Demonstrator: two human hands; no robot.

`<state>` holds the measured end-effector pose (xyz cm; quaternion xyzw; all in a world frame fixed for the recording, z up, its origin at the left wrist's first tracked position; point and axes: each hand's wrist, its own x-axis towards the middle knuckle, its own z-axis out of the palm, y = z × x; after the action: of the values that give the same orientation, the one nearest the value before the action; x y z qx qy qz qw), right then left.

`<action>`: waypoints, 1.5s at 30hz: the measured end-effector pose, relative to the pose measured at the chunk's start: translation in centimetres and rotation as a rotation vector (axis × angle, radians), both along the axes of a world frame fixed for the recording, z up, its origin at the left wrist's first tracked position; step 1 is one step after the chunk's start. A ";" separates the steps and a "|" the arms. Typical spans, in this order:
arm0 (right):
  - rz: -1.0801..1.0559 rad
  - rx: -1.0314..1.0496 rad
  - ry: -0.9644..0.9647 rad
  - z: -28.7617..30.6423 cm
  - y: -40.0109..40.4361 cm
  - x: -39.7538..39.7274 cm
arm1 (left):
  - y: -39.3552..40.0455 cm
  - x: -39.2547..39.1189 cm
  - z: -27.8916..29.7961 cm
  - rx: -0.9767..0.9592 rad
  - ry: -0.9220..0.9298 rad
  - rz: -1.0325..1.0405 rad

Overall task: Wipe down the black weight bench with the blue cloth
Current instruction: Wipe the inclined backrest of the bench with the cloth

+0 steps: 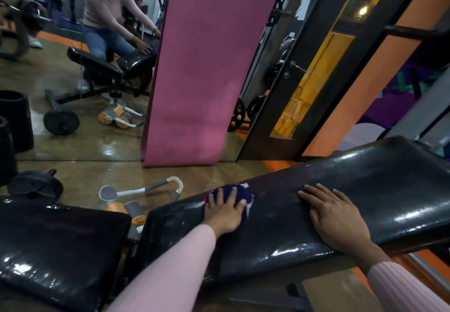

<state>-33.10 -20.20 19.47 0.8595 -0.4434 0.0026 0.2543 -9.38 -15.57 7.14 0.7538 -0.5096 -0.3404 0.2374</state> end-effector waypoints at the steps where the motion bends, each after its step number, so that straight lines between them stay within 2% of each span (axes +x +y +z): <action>1: -0.003 -0.004 -0.005 -0.1 0.0 0.0 | -0.2 1.7 -0.8 0.037 0.000 0.036; 6: -0.002 0.003 -0.012 0.0 0.0 0.1 | 3.1 5.3 -4.2 0.156 0.006 0.187; 10: -0.010 -0.008 0.002 -0.1 -0.1 0.0 | 0.7 0.7 -1.0 -0.039 -0.078 0.004; 12: -0.008 -0.007 0.007 -0.2 -0.2 -0.1 | -2.1 -0.7 1.1 -0.089 -0.032 -0.051; 16: 0.000 -0.020 0.008 -0.1 -0.1 0.0 | -4.9 2.0 0.1 0.022 -0.016 0.033; 22: 0.030 -0.061 0.020 -0.4 -0.3 0.1 | 1.6 7.6 -5.7 0.163 0.031 0.253; 26: 0.020 -0.061 0.055 -0.4 -0.2 0.2 | 1.6 2.8 -3.2 0.008 -0.064 0.067; 29: 0.069 -0.069 0.100 -0.3 -0.5 0.9 | -0.7 1.4 -1.3 -0.082 -0.039 0.015; 31: 0.102 -0.033 0.085 -0.3 -0.8 1.9 | -2.2 3.4 -2.7 -0.061 -0.047 0.049; 36: 0.214 0.160 -0.063 -4.5 -0.2 6.3 | -0.2 11.4 -11.9 0.110 -0.007 0.184; 39: 0.200 0.095 -0.060 -6.3 1.0 8.2 | 4.3 13.3 -13.6 0.107 0.005 0.272; 41: 0.209 0.054 -0.066 -6.4 1.3 8.0 | 4.6 12.0 -12.9 0.076 -0.114 0.166; 43: 0.226 0.029 -0.050 -6.6 1.2 7.8 | 2.8 9.7 -10.7 0.002 -0.129 0.020; 45: 0.215 0.042 -0.028 -6.7 1.0 7.7 | 0.1 7.9 -9.1 -0.054 -0.111 -0.004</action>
<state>-25.40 -19.16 12.73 0.9071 -0.3522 0.0324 0.2284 -1.48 -15.44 -2.00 0.7639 -0.5323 -0.2847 0.2283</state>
